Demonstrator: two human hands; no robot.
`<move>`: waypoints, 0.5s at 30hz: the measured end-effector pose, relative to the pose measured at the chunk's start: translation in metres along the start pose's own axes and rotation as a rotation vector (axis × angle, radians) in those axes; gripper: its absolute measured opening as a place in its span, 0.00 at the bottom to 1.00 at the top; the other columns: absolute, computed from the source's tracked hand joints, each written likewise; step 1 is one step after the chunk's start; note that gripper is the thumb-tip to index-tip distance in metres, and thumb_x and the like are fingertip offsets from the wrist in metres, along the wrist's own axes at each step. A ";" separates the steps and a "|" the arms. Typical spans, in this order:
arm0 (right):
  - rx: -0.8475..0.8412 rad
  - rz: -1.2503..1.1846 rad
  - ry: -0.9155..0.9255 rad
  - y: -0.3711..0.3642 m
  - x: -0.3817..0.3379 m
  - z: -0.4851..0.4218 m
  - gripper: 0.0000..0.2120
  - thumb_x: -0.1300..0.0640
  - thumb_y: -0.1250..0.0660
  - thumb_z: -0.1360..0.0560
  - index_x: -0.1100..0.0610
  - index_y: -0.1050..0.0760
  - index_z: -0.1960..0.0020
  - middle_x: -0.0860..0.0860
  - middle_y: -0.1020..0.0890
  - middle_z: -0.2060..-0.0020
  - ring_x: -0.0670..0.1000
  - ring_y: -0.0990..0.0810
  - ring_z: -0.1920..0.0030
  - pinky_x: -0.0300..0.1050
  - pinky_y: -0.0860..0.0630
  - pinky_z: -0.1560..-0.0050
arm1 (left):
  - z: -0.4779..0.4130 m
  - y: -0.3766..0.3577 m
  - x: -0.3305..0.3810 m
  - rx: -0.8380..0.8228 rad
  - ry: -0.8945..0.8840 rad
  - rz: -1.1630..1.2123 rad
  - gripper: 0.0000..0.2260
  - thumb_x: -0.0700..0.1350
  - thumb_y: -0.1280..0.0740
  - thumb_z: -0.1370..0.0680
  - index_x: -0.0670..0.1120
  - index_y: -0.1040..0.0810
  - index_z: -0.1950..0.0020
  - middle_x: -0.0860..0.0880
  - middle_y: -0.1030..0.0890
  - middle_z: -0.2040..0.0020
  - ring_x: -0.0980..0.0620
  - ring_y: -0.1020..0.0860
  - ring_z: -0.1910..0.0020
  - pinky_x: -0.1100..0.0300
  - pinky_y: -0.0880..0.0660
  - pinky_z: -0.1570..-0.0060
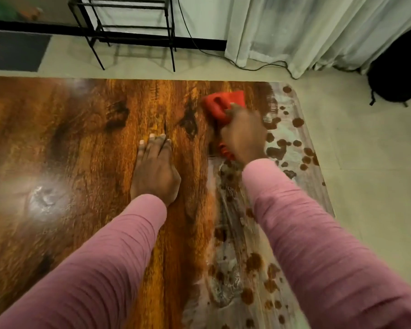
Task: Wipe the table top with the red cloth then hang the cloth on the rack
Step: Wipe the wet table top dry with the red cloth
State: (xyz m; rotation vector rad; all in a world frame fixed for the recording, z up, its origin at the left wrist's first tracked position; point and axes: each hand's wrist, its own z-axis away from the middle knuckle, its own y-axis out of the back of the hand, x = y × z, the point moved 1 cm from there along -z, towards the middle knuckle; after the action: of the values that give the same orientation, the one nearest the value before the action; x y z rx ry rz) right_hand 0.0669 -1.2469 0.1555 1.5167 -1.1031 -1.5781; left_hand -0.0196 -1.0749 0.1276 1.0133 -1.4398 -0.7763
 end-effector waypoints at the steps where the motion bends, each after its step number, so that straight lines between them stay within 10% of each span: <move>1: 0.032 0.013 -0.117 0.013 0.022 -0.005 0.15 0.58 0.36 0.26 0.52 0.26 0.39 0.55 0.20 0.50 0.56 0.21 0.55 0.50 0.21 0.52 | 0.001 0.001 0.000 0.009 0.001 0.009 0.22 0.37 0.45 0.23 0.39 0.35 0.28 0.43 0.37 0.25 0.43 0.47 0.25 0.57 0.58 0.29; 7: 0.117 0.061 -0.280 0.026 0.020 0.012 0.13 0.59 0.36 0.27 0.57 0.23 0.44 0.56 0.19 0.55 0.57 0.20 0.59 0.48 0.23 0.55 | 0.000 0.003 0.005 0.020 0.017 0.002 0.22 0.39 0.47 0.22 0.39 0.37 0.27 0.42 0.39 0.25 0.42 0.47 0.25 0.56 0.57 0.29; 15: -0.179 0.085 0.230 -0.005 -0.035 0.087 0.26 0.59 0.38 0.31 0.46 0.28 0.34 0.47 0.25 0.35 0.57 0.25 0.44 0.51 0.24 0.45 | 0.032 0.020 -0.005 -0.060 -0.040 -0.044 0.27 0.41 0.47 0.25 0.37 0.42 0.25 0.39 0.43 0.24 0.43 0.50 0.24 0.53 0.59 0.26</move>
State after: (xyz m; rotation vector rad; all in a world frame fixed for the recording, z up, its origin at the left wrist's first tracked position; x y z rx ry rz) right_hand -0.0155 -1.2033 0.1621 1.4688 -0.8620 -1.3669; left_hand -0.0543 -1.0649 0.1391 0.9912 -1.4234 -0.8715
